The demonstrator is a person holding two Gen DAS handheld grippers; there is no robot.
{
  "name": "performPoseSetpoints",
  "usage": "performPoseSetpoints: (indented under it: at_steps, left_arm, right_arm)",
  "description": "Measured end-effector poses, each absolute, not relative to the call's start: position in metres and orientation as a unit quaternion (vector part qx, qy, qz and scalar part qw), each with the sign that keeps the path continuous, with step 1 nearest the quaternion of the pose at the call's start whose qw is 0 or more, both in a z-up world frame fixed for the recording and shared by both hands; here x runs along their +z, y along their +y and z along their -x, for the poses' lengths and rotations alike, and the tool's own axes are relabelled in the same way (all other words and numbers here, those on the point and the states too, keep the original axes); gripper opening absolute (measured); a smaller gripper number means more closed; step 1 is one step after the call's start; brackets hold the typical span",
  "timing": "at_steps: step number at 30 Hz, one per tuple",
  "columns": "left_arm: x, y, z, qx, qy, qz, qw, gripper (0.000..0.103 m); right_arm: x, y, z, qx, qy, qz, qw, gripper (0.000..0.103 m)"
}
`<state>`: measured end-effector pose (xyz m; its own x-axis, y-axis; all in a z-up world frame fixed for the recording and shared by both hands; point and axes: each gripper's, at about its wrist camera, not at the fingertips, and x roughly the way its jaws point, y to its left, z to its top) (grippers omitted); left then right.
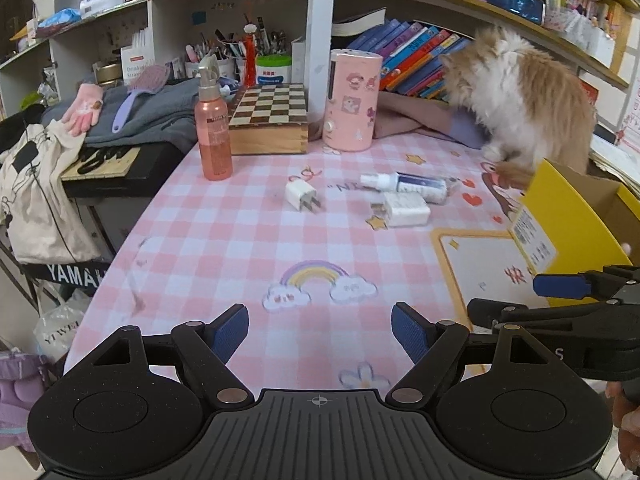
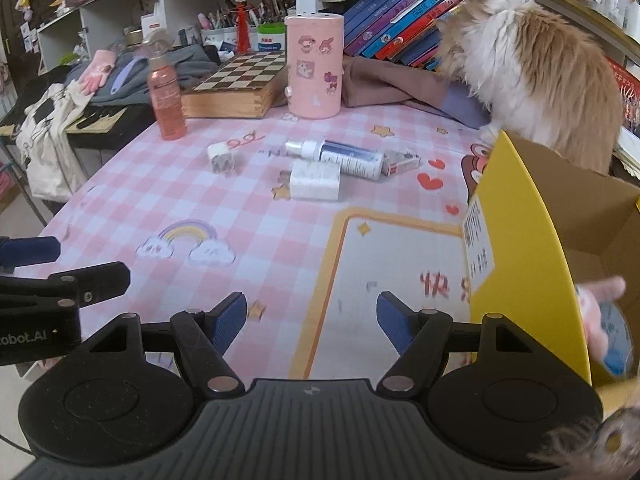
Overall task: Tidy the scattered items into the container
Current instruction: 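Withdraw both tools from the box back toward the remaining items, then grasp the white square charger with the right tool while the left grasps the small white plug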
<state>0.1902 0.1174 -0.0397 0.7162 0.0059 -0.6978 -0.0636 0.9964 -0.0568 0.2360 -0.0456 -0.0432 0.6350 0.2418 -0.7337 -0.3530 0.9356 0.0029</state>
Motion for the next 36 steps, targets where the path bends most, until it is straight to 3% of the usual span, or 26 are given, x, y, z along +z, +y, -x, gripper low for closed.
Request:
performPoseSetpoints:
  at_steps: [27,32,36]
  left_arm:
    - [-0.085,0.147,-0.373,0.014,0.396,0.039,0.918,0.075]
    - [-0.097,0.147,-0.387,0.013,0.409,0.043,0.912,0.066]
    - [-0.104,0.150,-0.395,0.014,0.420,0.047,0.906,0.054]
  right_arm:
    - [-0.087,0.013,-0.392,0.134,0.409,0.069,0.900,0.071]
    - [-0.097,0.015,-0.408,0.133,0.415,0.065,0.898,0.072]
    - [-0.104,0.015,-0.416,0.137,0.424,0.057,0.893,0.070]
